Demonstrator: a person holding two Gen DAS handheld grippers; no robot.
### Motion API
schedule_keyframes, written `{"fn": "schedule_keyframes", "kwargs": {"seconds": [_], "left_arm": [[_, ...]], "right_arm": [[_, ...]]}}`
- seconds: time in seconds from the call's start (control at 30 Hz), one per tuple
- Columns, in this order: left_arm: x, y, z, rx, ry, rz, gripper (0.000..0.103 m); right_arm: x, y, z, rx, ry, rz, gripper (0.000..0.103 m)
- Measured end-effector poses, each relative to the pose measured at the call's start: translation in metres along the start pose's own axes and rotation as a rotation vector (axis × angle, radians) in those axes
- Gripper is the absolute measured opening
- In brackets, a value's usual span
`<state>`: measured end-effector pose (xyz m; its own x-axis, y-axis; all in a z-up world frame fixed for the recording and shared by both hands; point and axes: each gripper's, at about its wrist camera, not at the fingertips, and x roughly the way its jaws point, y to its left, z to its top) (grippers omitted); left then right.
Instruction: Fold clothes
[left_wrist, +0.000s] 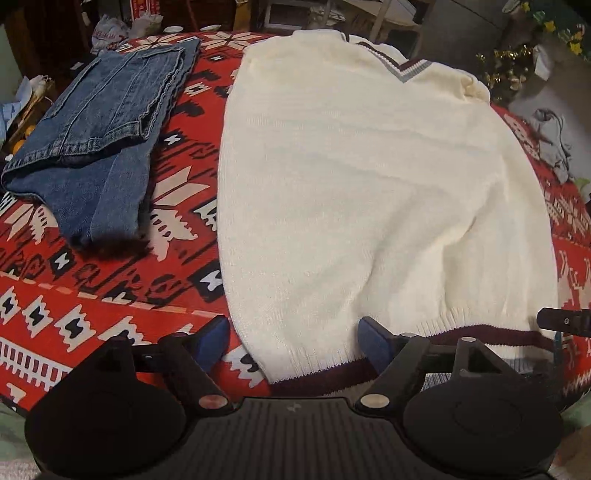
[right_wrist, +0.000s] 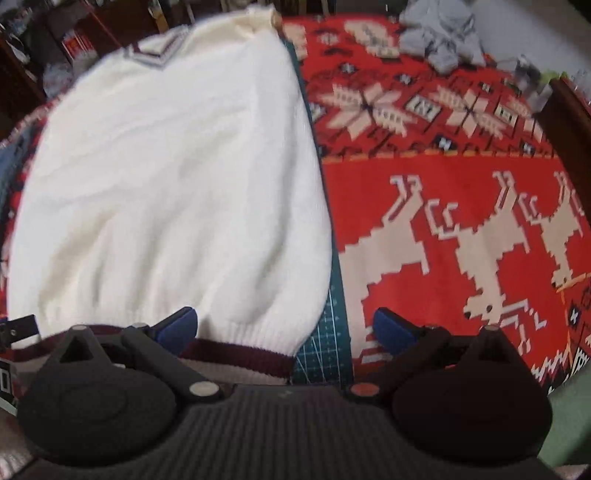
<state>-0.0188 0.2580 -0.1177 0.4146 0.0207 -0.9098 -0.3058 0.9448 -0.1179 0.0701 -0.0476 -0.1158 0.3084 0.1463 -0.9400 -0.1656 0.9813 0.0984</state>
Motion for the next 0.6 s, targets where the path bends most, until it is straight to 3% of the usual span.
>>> {"fn": "schedule_keyframes", "kwargs": {"seconds": [0.27,0.6], "left_arm": [[0.007,0.0,0.006,-0.007,0.042,0.06,0.096],[0.017,-0.003,0.017,0.009,0.117,0.091,0.103]], "right_arm": [[0.016,0.001,0.003,0.007,0.083,-0.04,0.102],[0.02,0.005,0.018,0.02,0.164,-0.053,0.102]]}}
